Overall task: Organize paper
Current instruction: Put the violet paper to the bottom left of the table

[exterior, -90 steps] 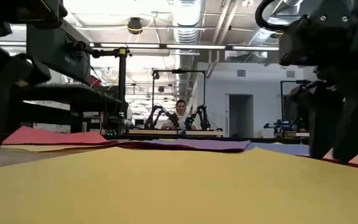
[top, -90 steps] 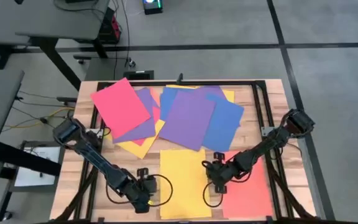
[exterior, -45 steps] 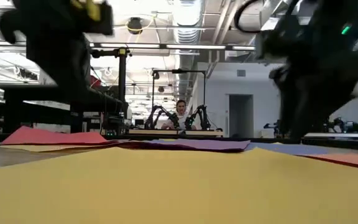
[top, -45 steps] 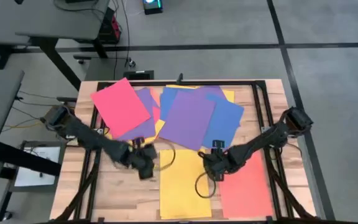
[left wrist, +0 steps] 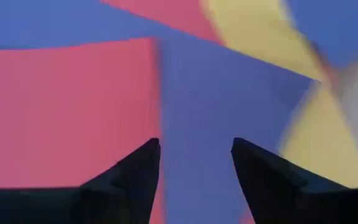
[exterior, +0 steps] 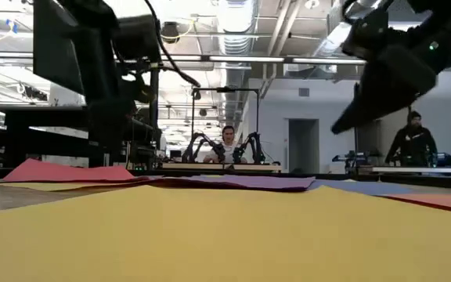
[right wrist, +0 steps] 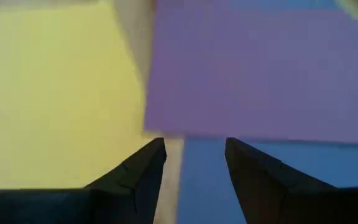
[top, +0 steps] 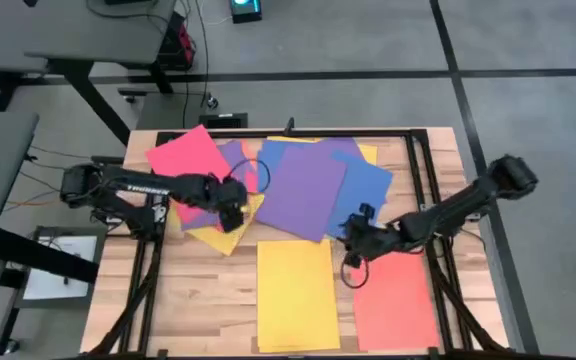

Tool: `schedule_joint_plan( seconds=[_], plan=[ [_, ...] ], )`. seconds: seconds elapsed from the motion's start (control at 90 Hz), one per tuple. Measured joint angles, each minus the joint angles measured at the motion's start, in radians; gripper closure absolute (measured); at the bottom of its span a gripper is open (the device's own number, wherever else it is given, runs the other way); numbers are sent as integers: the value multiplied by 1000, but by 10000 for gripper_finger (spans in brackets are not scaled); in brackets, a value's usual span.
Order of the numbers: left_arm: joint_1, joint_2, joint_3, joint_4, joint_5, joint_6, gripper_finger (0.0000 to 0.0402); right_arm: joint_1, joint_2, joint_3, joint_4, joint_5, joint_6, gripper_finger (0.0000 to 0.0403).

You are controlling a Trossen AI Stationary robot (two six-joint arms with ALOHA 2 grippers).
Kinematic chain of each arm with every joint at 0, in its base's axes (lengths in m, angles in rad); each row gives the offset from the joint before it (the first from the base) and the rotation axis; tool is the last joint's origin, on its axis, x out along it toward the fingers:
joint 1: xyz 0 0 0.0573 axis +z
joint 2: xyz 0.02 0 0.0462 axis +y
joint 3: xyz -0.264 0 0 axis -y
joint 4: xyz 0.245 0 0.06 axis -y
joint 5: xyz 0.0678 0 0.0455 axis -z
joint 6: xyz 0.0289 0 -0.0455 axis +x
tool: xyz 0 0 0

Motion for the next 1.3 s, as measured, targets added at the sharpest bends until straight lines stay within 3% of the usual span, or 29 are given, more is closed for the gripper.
schedule_joint_plan(
  seconds=[0.244,0.389,0.544,0.656,0.833,0.933,1.089,1.3],
  plan=[
    [99,0,-1,146,22,182,215,-42,-14,-164,412,51,-108,236],
    [138,0,-1,216,133,235,217,-129,-38,-172,418,52,-152,237],
    [161,0,-27,321,168,288,218,-260,-76,-172,385,36,-93,237],
    [177,1,-57,405,224,301,218,-394,-116,-172,302,-103,28,237],
    [180,1,-74,495,256,338,219,-599,-133,-172,190,-453,214,237],
    [180,1,-93,573,315,353,219,-673,-124,-172,163,-572,274,237],
    [180,1,-126,694,413,353,219,-748,-106,-172,113,-679,362,237],
    [160,74,-127,791,428,360,219,-788,-71,-172,119,-684,445,237]
  ],
)
